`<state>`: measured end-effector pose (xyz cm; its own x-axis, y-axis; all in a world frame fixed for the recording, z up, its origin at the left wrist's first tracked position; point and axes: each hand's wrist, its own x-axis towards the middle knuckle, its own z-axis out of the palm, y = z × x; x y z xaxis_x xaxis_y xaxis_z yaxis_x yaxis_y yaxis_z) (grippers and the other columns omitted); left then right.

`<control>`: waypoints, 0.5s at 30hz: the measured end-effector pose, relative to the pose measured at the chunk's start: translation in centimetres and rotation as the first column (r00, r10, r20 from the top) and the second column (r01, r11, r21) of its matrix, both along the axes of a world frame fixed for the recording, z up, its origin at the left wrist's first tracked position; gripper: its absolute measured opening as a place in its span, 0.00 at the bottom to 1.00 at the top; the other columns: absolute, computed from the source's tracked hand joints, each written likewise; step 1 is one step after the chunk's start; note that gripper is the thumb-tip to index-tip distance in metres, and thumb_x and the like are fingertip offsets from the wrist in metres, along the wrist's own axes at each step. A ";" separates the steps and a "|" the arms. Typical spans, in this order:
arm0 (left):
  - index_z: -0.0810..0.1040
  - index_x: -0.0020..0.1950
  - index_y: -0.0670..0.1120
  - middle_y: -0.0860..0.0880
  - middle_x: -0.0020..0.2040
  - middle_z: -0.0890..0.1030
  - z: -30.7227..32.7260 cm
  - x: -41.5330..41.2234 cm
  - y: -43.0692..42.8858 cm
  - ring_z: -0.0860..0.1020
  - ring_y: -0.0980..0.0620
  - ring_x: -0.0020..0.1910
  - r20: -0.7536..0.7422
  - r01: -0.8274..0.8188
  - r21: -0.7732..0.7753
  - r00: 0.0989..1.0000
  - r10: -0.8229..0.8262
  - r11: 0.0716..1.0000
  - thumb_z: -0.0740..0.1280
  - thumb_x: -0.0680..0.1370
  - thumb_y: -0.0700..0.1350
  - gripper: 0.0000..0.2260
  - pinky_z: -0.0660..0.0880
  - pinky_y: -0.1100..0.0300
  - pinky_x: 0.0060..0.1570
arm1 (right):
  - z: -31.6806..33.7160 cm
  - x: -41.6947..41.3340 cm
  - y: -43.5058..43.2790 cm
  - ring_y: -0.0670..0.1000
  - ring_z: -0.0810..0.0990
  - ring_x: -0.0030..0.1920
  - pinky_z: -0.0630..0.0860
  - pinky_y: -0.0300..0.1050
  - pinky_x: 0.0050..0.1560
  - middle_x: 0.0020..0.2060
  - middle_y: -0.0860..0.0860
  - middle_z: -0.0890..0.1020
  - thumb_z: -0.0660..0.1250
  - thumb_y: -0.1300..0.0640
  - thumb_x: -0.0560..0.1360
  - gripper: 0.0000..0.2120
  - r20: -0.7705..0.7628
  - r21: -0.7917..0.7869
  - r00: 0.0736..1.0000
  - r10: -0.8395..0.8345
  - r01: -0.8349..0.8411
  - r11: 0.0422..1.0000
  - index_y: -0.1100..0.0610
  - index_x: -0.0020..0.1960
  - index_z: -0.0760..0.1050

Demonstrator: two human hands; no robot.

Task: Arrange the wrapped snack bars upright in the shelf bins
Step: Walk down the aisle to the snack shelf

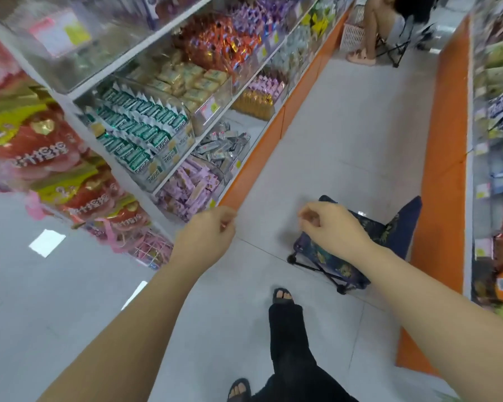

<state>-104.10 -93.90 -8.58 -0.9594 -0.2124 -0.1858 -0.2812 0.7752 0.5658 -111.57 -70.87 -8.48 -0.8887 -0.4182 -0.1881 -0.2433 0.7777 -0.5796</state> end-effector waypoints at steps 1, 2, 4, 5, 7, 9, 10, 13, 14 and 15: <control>0.77 0.60 0.52 0.53 0.53 0.81 0.2 -1.5 -0.2 0.77 0.53 0.46 -0.016 -0.012 0.013 1.000 0.012 1.000 0.62 0.78 0.47 0.11 0.76 0.53 0.50 | 0.2 -1.5 -0.3 0.46 0.75 0.42 0.75 0.46 0.49 0.40 0.41 0.76 0.63 0.55 0.76 0.08 0.000 -0.015 1.000 0.011 -0.011 1.000 0.52 0.54 0.77; 0.77 0.59 0.52 0.53 0.54 0.81 0.6 -3.7 -0.4 0.76 0.53 0.46 -0.021 -0.034 0.020 0.999 0.035 0.999 0.62 0.78 0.47 0.11 0.76 0.52 0.51 | 0.4 -4.0 -0.6 0.46 0.75 0.41 0.76 0.47 0.50 0.40 0.41 0.76 0.64 0.56 0.76 0.07 0.000 -0.032 1.000 0.014 -0.014 0.999 0.52 0.53 0.77; 0.76 0.60 0.52 0.54 0.54 0.80 1.5 -7.9 -0.7 0.76 0.53 0.48 -0.008 -0.075 0.016 0.997 0.075 0.997 0.61 0.79 0.48 0.11 0.74 0.54 0.49 | 1.0 -8.8 -1.2 0.47 0.75 0.39 0.77 0.49 0.49 0.40 0.41 0.77 0.64 0.56 0.75 0.06 -0.012 -0.038 0.999 0.038 -0.039 0.999 0.51 0.51 0.78; 0.76 0.61 0.52 0.54 0.55 0.79 1.8 -9.7 -0.9 0.76 0.52 0.49 -0.008 -0.093 0.006 0.996 0.093 0.996 0.61 0.79 0.48 0.11 0.73 0.55 0.48 | 1.2 -11.0 -1.5 0.48 0.75 0.39 0.77 0.49 0.49 0.40 0.42 0.77 0.65 0.55 0.75 0.06 -0.023 -0.027 0.998 0.059 -0.059 0.998 0.51 0.51 0.78; 0.75 0.62 0.52 0.53 0.56 0.79 1.8 -12.8 -1.4 0.76 0.52 0.49 -0.011 -0.125 0.014 0.992 0.125 0.992 0.61 0.80 0.48 0.12 0.73 0.56 0.49 | 1.7 -14.9 -2.5 0.48 0.76 0.40 0.77 0.48 0.48 0.40 0.43 0.78 0.65 0.55 0.75 0.07 -0.038 -0.013 0.995 0.096 -0.096 0.995 0.52 0.52 0.78; 0.75 0.62 0.51 0.52 0.55 0.80 1.6 -15.1 -2.1 0.75 0.54 0.47 -0.007 -0.143 0.030 0.990 0.144 0.989 0.61 0.80 0.48 0.12 0.73 0.55 0.49 | 1.8 -18.3 -3.8 0.48 0.77 0.40 0.77 0.47 0.47 0.40 0.43 0.78 0.65 0.55 0.75 0.07 -0.048 -0.017 0.991 0.125 -0.126 0.992 0.52 0.52 0.78; 0.76 0.62 0.51 0.53 0.54 0.80 1.3 -15.7 -2.4 0.74 0.55 0.46 0.001 -0.144 0.028 0.990 0.144 0.989 0.61 0.79 0.48 0.12 0.73 0.56 0.49 | 1.8 -19.4 -4.2 0.48 0.77 0.40 0.77 0.46 0.46 0.40 0.43 0.78 0.65 0.55 0.75 0.07 -0.047 -0.019 0.990 0.135 -0.136 0.991 0.52 0.52 0.78; 0.76 0.60 0.51 0.53 0.51 0.79 0.5 -18.3 -3.7 0.74 0.55 0.44 0.031 -0.160 0.022 0.987 0.159 0.987 0.62 0.79 0.46 0.10 0.74 0.58 0.48 | 1.3 -22.8 -5.8 0.48 0.77 0.41 0.77 0.46 0.47 0.40 0.42 0.78 0.65 0.55 0.75 0.08 -0.029 -0.016 0.984 0.176 -0.177 0.984 0.53 0.52 0.79; 0.76 0.59 0.51 0.53 0.49 0.78 0.1 -19.3 -4.3 0.75 0.55 0.44 0.048 -0.174 0.021 0.984 0.173 0.984 0.61 0.79 0.46 0.10 0.74 0.57 0.49 | 1.0 -24.2 -6.4 0.48 0.77 0.41 0.77 0.46 0.46 0.40 0.43 0.78 0.65 0.55 0.75 0.08 -0.024 -0.009 0.982 0.187 -0.187 0.982 0.54 0.52 0.79; 0.76 0.58 0.51 0.54 0.48 0.77 -0.2 -20.5 -5.0 0.75 0.54 0.45 0.061 -0.189 0.027 0.980 0.187 0.982 0.61 0.79 0.46 0.09 0.75 0.55 0.50 | 0.7 -25.6 -7.0 0.47 0.76 0.40 0.76 0.45 0.45 0.40 0.43 0.78 0.65 0.55 0.75 0.08 -0.024 -0.004 0.981 0.194 -0.194 0.981 0.54 0.52 0.79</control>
<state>-124.60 -98.88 -8.78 -0.8902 -0.3810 -0.2496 -0.4532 0.6866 0.5685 -137.16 -77.91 -7.82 -0.7948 -0.5840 -0.1650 -0.4029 0.7111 -0.5762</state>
